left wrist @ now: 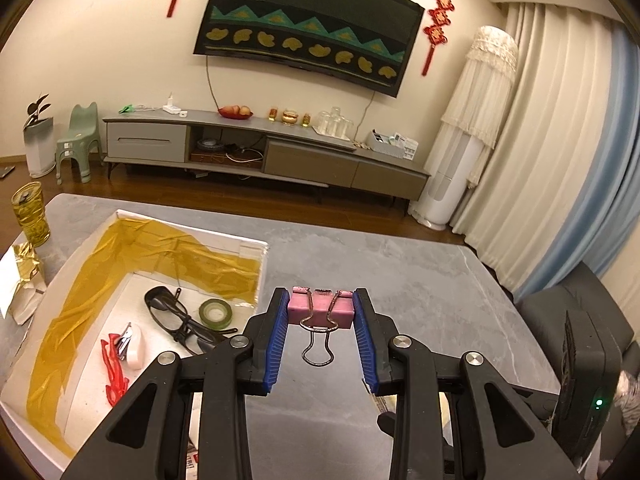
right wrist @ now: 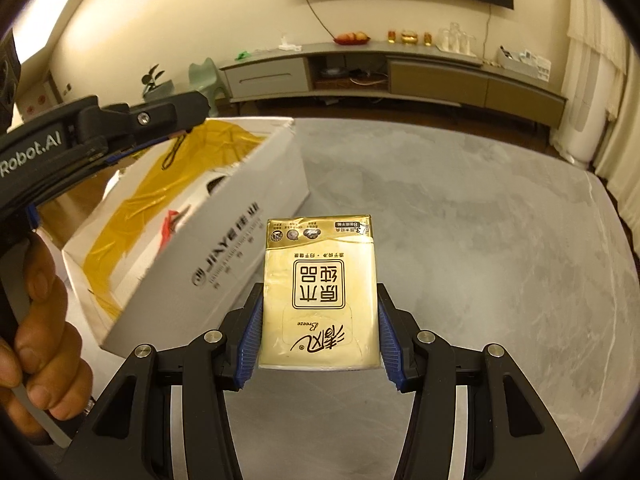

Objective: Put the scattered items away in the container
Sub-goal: 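Carry the tissue pack and binder clip over the white box with both grippers, then open both grippers to drop the tissue pack and clip into the box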

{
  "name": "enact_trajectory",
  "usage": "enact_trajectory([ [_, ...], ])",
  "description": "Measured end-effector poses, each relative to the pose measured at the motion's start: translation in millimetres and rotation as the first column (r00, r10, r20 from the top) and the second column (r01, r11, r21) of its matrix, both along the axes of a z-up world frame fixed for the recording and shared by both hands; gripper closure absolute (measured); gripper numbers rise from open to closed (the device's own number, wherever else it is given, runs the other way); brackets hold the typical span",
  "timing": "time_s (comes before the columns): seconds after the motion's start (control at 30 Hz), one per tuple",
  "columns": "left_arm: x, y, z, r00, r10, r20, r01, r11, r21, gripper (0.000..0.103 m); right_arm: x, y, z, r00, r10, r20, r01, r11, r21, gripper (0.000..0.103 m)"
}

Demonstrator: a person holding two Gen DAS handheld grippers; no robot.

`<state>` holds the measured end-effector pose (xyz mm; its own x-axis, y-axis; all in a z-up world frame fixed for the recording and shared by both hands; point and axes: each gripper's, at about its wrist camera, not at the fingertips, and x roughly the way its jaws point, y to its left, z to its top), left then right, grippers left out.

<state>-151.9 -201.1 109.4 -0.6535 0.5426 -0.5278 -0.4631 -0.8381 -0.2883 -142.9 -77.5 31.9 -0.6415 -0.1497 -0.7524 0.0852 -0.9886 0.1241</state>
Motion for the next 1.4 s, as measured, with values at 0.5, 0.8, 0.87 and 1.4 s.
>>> enact_trajectory([
  [0.5,-26.1,-71.6,10.8,0.991,0.116,0.068,-0.124,0.985,0.124,0.069,-23.6,-60.3,44.2,0.989,0.13,-0.064,-0.127,0.991,0.042,0.049],
  [0.8,-34.7,-121.5,2.1,0.972,0.181,0.15,-0.21,0.956,0.207,0.069,-48.8,-89.1,60.0,0.976,0.203,-0.073,-0.201,0.979,0.035,0.049],
  [0.87,-37.3,-128.6,-1.4,0.965,0.197,0.172,-0.233,0.947,0.223,0.069,-58.7,-93.2,61.9,0.974,0.214,-0.07,-0.213,0.977,0.025,0.049],
  [1.4,-47.8,-109.9,-51.3,0.905,0.234,0.356,-0.291,0.95,0.114,0.069,-141.5,-134.0,78.0,0.952,0.306,0.011,-0.305,0.952,-0.031,0.049],
])
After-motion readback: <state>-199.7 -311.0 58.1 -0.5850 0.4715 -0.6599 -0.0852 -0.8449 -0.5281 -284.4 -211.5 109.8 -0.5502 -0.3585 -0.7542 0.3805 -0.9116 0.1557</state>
